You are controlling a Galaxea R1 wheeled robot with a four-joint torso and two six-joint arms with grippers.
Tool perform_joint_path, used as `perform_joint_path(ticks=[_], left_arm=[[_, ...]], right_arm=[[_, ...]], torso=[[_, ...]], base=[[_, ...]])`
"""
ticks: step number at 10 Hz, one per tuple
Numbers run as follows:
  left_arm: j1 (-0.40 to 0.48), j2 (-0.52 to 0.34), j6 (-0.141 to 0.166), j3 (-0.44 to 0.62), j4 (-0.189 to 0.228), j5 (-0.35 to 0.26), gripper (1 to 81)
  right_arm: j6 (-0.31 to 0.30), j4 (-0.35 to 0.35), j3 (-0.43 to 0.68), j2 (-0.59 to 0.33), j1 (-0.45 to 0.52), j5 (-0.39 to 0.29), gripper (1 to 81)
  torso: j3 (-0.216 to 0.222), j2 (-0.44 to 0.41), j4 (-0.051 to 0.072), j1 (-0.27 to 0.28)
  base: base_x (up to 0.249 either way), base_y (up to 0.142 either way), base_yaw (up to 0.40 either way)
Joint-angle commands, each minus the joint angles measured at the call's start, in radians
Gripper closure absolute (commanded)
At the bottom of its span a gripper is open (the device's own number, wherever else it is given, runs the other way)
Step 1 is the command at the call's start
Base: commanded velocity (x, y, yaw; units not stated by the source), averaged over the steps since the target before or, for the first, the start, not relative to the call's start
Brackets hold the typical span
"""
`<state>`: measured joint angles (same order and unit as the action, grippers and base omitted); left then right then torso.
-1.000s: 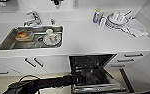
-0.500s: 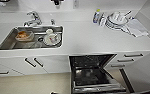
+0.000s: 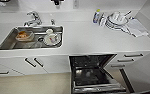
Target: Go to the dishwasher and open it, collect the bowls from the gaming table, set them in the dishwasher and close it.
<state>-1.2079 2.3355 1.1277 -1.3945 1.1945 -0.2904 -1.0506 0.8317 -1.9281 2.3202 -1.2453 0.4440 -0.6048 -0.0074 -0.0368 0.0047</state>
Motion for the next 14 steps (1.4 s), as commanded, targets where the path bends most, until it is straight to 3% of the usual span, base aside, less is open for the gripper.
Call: perform_joint_path(ticks=[1,7,8,10,11,13,14], left_arm=[[-0.199,0.134,-0.062,-0.486,0.108,0.373,1.0],[-0.299,0.349,-0.059,-1.019,0.084,0.672,1.0],[-0.316,0.392,-0.059,-1.099,0.077,0.698,1.0],[-0.342,0.463,-0.06,-1.204,0.073,0.7,1.0],[-0.359,0.486,-0.062,-1.252,0.043,0.7,1.0],[-0.37,0.515,-0.063,-1.299,0.028,0.697,1.0],[-0.37,0.525,-0.063,-1.314,0.028,0.673,1.0]], right_arm=[[-0.051,-0.003,0.221,-0.163,0.195,-0.095,81.1],[-0.057,-0.081,0.357,-0.123,0.472,-0.307,81.1],[-0.057,-0.094,0.365,-0.1,0.512,-0.339,81.1],[-0.057,-0.135,0.362,-0.059,0.612,-0.403,81.1],[-0.057,-0.158,0.364,-0.04,0.661,-0.424,81.1],[-0.057,-0.197,0.304,0.038,0.729,-0.511,81.1],[-0.057,-0.203,0.276,0.075,0.746,-0.524,81.1]], torso=[[0.0,0.0,0.0,0.0],[0.0,0.0,0.0,0.0],[0.0,0.0,0.0,0.0],[0.0,0.0,0.0,0.0],[0.0,0.0,0.0,0.0],[0.0,0.0,0.0,0.0],[0.0,0.0,0.0,0.0]], base=[[0.0,0.0,0.0],[0.0,0.0,0.0],[0.0,0.0,0.0],[0.0,0.0,0.0],[0.0,0.0,0.0],[0.0,0.0,0.0],[0.0,0.0,0.0]])
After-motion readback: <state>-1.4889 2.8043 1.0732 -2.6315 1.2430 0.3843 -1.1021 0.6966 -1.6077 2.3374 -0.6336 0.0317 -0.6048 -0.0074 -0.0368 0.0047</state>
